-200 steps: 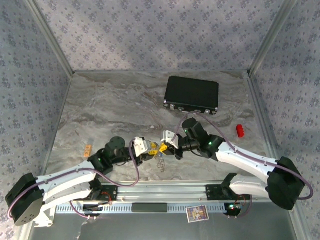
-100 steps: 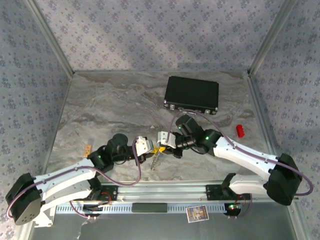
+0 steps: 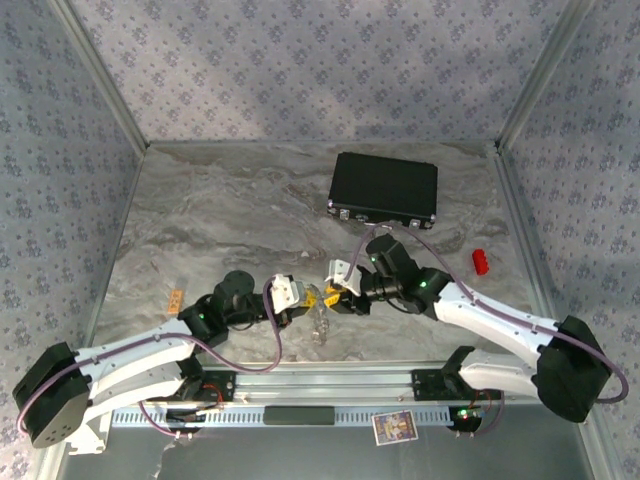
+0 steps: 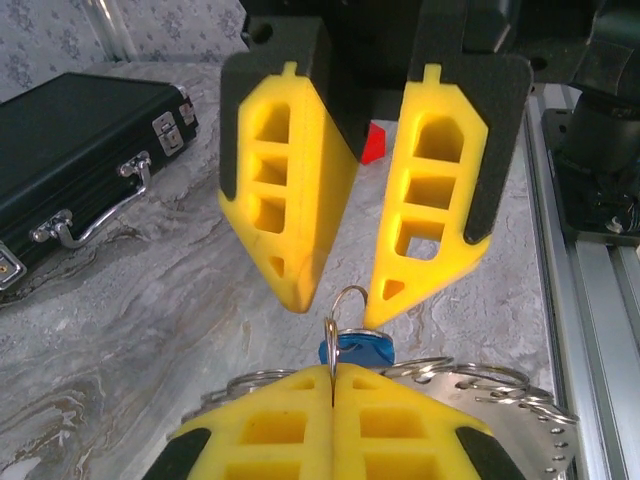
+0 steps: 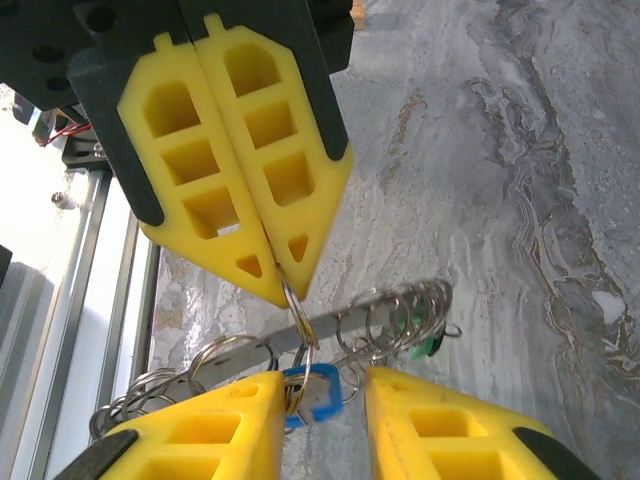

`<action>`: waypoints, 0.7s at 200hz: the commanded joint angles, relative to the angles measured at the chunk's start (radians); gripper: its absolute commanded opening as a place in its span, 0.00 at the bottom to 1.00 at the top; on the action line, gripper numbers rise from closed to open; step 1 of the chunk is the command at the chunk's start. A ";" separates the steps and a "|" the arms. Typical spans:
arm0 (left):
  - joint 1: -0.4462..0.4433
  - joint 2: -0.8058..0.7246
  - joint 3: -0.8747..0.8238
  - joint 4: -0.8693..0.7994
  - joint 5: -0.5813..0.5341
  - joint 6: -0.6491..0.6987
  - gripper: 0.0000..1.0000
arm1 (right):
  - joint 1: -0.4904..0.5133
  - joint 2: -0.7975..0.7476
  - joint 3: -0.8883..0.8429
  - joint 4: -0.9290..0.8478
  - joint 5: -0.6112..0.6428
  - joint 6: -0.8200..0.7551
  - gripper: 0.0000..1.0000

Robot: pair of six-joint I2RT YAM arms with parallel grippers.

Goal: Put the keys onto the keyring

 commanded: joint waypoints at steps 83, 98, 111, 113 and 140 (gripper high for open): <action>-0.003 -0.011 0.008 0.063 0.029 -0.002 0.00 | -0.015 -0.037 -0.016 0.033 -0.041 0.045 0.00; -0.003 -0.009 0.009 0.066 0.032 -0.002 0.00 | -0.015 -0.027 -0.016 0.035 -0.041 0.045 0.00; -0.003 -0.009 0.011 0.071 0.035 -0.002 0.00 | -0.015 -0.016 -0.016 0.036 -0.043 0.044 0.00; -0.003 -0.009 0.011 0.072 0.037 -0.003 0.00 | -0.015 -0.013 -0.015 0.037 -0.043 0.043 0.00; -0.003 -0.008 0.010 0.090 0.040 -0.003 0.00 | -0.014 0.029 -0.023 0.045 -0.044 0.032 0.00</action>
